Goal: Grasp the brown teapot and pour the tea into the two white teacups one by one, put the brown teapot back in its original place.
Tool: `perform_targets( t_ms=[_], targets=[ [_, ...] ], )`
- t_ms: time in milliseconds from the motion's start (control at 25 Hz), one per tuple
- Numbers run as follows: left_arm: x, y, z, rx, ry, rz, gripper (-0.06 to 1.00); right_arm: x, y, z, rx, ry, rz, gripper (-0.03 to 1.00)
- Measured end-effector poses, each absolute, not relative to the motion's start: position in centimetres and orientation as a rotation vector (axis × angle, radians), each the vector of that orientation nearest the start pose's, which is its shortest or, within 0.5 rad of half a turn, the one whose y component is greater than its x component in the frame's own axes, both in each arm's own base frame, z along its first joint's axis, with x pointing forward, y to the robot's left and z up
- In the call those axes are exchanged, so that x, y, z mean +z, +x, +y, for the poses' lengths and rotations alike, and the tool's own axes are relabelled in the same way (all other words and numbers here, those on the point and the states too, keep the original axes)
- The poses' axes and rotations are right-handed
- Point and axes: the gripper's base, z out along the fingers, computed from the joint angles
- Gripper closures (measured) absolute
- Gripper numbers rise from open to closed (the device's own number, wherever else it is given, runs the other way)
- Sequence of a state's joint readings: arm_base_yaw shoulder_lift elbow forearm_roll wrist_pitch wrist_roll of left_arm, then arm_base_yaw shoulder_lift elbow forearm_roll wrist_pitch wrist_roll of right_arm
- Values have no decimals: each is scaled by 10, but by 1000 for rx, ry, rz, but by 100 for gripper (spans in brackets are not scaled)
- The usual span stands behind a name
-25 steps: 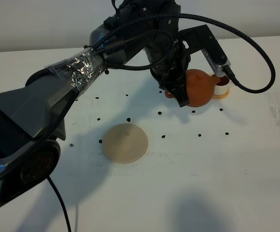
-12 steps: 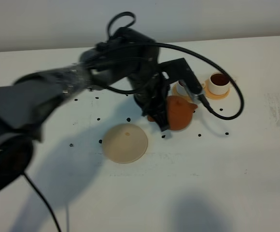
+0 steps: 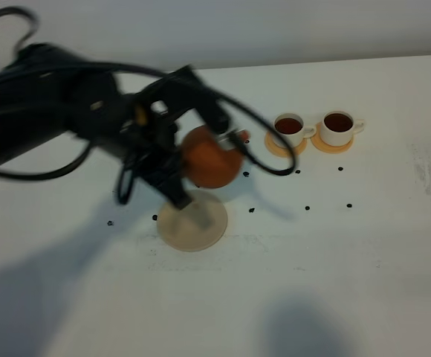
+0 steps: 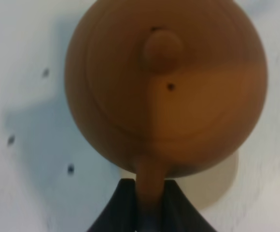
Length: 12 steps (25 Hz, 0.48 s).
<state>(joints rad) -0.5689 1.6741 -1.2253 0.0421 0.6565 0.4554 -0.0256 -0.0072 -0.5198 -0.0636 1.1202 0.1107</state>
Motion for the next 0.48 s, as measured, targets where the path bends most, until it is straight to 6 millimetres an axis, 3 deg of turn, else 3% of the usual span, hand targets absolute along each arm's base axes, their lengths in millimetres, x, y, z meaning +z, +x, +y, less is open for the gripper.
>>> perform_targets(
  t_ms=[240,480],
  targets=[
    [230,285,-150,15,1175,2338,83,278,-11,-5,-24,147,2070,54],
    [215,289,-149,-19,1119,2354,83,278,-11,-5,-24,147,2070,54]
  ],
)
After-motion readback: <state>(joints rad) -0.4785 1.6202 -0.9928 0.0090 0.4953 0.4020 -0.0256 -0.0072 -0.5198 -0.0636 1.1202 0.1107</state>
